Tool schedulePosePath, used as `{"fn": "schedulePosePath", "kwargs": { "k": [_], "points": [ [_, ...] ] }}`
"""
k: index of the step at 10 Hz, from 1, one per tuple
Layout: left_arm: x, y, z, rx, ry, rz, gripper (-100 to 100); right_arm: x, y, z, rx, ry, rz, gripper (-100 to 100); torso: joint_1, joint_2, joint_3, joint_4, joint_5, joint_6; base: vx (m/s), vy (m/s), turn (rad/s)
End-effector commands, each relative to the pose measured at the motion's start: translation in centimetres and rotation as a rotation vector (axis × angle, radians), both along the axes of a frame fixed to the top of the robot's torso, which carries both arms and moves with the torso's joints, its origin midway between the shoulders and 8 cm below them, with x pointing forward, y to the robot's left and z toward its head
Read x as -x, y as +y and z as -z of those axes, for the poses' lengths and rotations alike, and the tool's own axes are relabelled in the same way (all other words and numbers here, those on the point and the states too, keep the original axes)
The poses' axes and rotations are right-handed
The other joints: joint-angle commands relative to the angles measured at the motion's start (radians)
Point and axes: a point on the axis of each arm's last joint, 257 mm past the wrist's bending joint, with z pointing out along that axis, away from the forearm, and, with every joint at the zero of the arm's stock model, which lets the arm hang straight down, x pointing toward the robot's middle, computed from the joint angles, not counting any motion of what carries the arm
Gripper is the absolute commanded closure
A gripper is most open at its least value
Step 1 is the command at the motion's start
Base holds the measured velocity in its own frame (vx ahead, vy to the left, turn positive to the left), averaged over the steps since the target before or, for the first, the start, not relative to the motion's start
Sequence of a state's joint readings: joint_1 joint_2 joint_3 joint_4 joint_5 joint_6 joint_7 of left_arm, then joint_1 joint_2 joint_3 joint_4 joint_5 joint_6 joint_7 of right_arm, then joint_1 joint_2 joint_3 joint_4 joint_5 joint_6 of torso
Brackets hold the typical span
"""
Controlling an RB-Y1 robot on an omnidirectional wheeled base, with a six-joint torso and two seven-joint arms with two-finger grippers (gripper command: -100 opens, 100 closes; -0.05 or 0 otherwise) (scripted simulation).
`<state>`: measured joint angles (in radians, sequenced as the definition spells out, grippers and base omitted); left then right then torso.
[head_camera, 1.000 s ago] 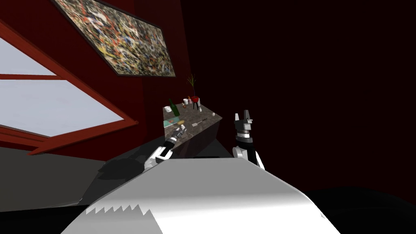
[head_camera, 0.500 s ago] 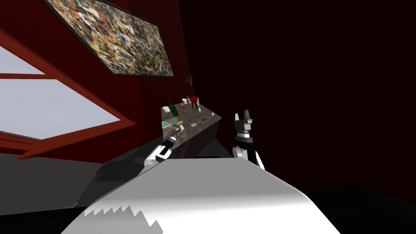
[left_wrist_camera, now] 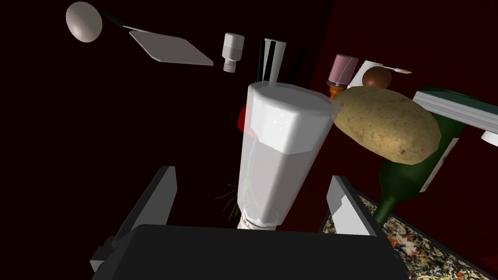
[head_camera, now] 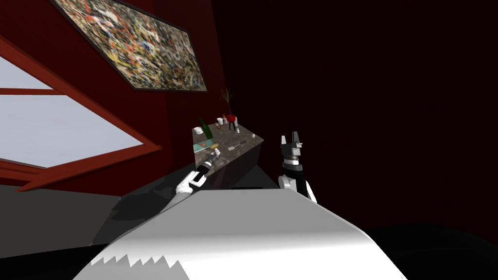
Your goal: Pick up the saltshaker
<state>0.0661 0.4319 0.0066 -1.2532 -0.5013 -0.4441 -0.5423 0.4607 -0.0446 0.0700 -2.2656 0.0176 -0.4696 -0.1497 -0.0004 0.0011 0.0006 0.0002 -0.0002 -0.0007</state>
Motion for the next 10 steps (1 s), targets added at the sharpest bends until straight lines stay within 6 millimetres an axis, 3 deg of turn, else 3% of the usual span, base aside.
{"fn": "schedulePosePath", "kwargs": {
  "k": [1,3,4,6,7,9,10],
  "points": [
    [-1.4,0.1,-0.8,0.003,-0.019,0.008,-100,0.0,0.0,0.0,0.000,0.000,0.000,0,0.000,0.000,0.000,0.000,0.000,0.000,-0.041,-0.012,-0.059],
    [-1.1,0.9,0.8,0.003,0.015,-0.009,-100,0.0,0.0,0.0,0.000,0.000,0.000,0,0.000,0.002,0.001,0.000,0.000,0.000,-0.040,-0.008,-0.020],
    [-2.4,0.9,-0.3,0.004,-0.014,0.002,-100,0.0,0.0,0.0,0.000,0.000,0.000,0,0.000,0.001,0.001,0.000,0.000,0.000,-0.053,-0.017,-0.057],
    [-2.4,1.5,0.8,0.003,0.012,-0.012,-100,0.0,0.0,0.0,0.000,0.000,0.000,0,-0.001,0.002,0.001,0.001,0.000,0.000,-0.037,-0.009,-0.018],
    [-3.9,1.5,-0.7,0.004,-0.021,-0.002,-100,0.0,0.0,0.0,0.000,0.000,0.000,0,0.000,0.001,0.001,0.000,0.000,0.000,-0.049,-0.021,-0.054],
    [-3.6,2.4,1.1,0.003,0.017,-0.023,-100,0.0,0.0,0.0,0.000,0.000,0.000,0,-0.001,0.002,0.001,0.000,0.000,0.000,-0.036,-0.012,-0.020],
    [-5.1,2.4,-0.5,0.003,-0.017,-0.014,-100,0.0,0.0,0.0,0.000,0.000,0.000,0,0.000,0.001,0.001,0.000,0.000,0.000,-0.045,-0.011,-0.052]
  ]
}}
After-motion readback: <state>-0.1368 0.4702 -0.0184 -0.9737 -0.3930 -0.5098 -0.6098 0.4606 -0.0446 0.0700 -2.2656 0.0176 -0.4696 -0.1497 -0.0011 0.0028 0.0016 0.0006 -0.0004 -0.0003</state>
